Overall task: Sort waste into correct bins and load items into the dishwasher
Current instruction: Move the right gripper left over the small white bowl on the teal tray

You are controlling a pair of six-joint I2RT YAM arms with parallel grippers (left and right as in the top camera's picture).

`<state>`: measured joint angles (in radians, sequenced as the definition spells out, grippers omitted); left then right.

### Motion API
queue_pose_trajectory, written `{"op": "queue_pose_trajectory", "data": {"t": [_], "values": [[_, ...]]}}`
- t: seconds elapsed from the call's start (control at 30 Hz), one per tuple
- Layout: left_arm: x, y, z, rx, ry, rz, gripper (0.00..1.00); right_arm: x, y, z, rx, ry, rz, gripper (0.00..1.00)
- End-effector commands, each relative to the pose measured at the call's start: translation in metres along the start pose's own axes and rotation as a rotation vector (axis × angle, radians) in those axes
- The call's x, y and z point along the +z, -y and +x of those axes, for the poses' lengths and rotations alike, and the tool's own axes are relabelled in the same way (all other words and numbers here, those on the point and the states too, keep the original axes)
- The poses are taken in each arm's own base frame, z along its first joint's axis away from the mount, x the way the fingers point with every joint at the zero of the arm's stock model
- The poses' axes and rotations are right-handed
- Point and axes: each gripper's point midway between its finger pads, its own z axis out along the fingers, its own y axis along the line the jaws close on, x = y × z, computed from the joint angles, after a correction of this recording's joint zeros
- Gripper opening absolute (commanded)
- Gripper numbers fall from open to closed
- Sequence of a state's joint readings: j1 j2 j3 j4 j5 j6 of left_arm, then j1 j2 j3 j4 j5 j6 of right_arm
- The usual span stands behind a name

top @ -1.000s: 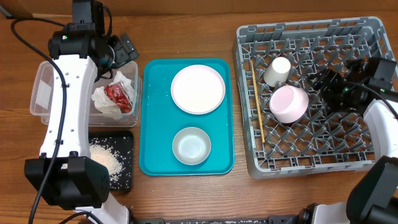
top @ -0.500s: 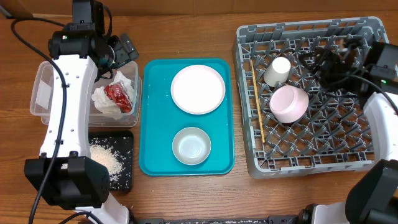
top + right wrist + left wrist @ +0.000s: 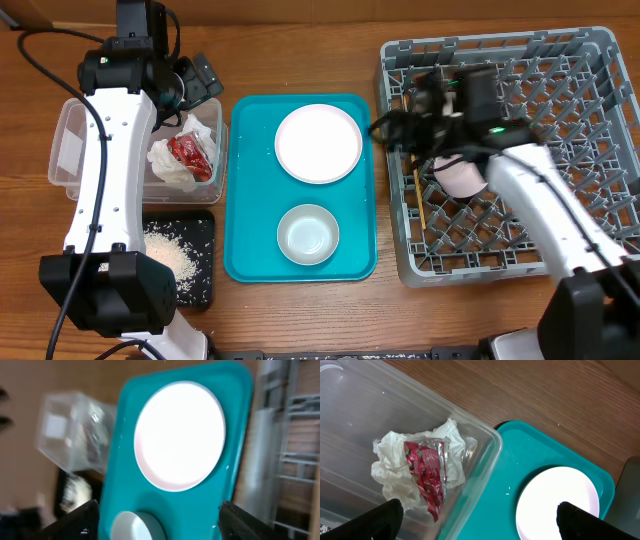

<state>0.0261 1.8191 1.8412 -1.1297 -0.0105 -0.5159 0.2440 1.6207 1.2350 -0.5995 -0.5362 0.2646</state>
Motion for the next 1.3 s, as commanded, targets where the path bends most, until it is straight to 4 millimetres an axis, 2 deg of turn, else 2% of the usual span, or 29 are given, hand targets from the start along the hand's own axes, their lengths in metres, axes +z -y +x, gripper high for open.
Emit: {"op": "queue_pose_trajectory", "data": {"t": [0.0,0.13,0.33,0.5,0.63,0.8,0.9,1.0,1.2,1.27], "values": [[-0.010,0.006,-0.004,0.017,0.025,0.022,1.00,0.013,0.002,-0.003,-0.149,0.066,0.267,0.79],[-0.010,0.006,-0.004,0.017,0.025,0.022,1.00,0.033,-0.014,0.016,-0.250,0.053,0.372,0.79],[-0.010,0.006,-0.004,0.017,0.025,0.022,1.00,0.062,-0.038,0.054,-0.338,-0.040,0.365,0.79],[-0.010,0.006,-0.004,0.017,0.025,0.022,1.00,0.084,-0.039,0.084,-0.373,-0.132,0.373,0.77],[-0.010,0.006,-0.004,0.017,0.025,0.022,1.00,0.097,-0.030,0.100,-0.377,-0.191,0.393,0.75],[-0.010,0.006,-0.004,0.017,0.025,0.022,1.00,0.102,-0.018,0.112,-0.368,-0.247,0.421,0.69],[-0.010,0.006,-0.004,0.017,0.025,0.022,1.00,0.100,-0.016,0.116,-0.365,-0.266,0.427,0.61],[-0.010,0.006,-0.004,0.017,0.025,0.022,1.00,0.099,-0.017,0.123,-0.355,-0.299,0.410,0.58],[-0.010,0.006,-0.004,0.017,0.025,0.022,1.00,0.096,-0.016,0.133,-0.342,-0.346,0.403,0.56],[-0.010,0.006,-0.004,0.017,0.025,0.022,1.00,0.094,-0.015,0.135,-0.340,-0.355,0.408,0.47]]}}
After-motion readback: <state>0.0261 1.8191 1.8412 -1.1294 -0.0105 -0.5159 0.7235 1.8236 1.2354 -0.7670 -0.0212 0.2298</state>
